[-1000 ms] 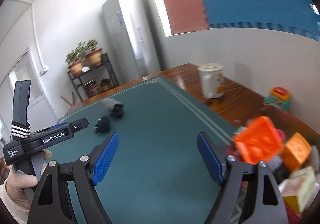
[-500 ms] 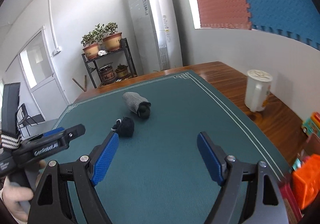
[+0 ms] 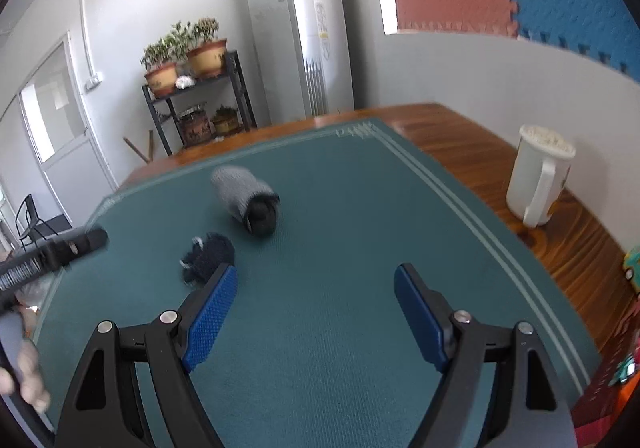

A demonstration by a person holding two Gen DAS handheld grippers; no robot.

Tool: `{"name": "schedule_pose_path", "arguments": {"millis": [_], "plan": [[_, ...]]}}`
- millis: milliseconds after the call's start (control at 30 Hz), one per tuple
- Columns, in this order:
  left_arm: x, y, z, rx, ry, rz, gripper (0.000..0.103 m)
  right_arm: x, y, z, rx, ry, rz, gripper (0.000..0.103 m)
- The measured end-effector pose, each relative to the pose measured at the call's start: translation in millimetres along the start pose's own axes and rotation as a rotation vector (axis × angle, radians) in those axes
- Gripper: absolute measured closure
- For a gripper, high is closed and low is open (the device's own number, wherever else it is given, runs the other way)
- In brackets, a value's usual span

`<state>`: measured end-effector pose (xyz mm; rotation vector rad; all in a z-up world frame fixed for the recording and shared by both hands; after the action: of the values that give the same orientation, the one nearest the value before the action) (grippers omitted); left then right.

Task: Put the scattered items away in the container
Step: 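Move both open tools back toward the two remaining socks, then grasp the black fuzzy sock with the left tool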

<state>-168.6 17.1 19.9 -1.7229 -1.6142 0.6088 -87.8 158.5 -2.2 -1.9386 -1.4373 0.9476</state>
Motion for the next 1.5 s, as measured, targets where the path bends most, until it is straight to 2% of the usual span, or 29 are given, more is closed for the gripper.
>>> {"name": "schedule_pose_path", "arguments": {"millis": [133,833,967,1033,1067,1300,1500], "plan": [[-2,-1,13,-0.019,-0.011,-0.009,0.028,3,10,14,-0.038,0.006,-0.01,0.02],[22,8,85,-0.137,0.015,0.04,0.028,9,14,21,-0.062,0.005,0.01,0.019],[29,10,100,-0.14,0.045,0.033,0.027,10,13,20,-0.056,0.008,0.011,0.019],[33,11,103,-0.134,0.055,0.043,0.02,10,14,21,-0.056,0.011,0.01,0.019],[35,12,105,-0.132,0.06,0.048,0.019,10,14,22,-0.058,0.012,0.009,0.019],[46,19,117,-0.151,0.107,0.076,0.019,11,15,23,-0.061,0.019,0.009,0.019],[59,20,121,-0.136,0.111,0.132,0.018,12,16,24,-0.061,0.023,0.01,0.02]]}}
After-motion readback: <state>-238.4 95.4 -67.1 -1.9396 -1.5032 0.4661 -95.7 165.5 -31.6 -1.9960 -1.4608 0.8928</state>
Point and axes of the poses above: each gripper's, at about its wrist camera, not at the fingertips, and z roughly the way its jaws point, x to its right, y to its underside, the point moved 4 cm from there along z, roughly the way its jaws point, and after that the axes turned 6 degrees about z, right-handed, at the moved point
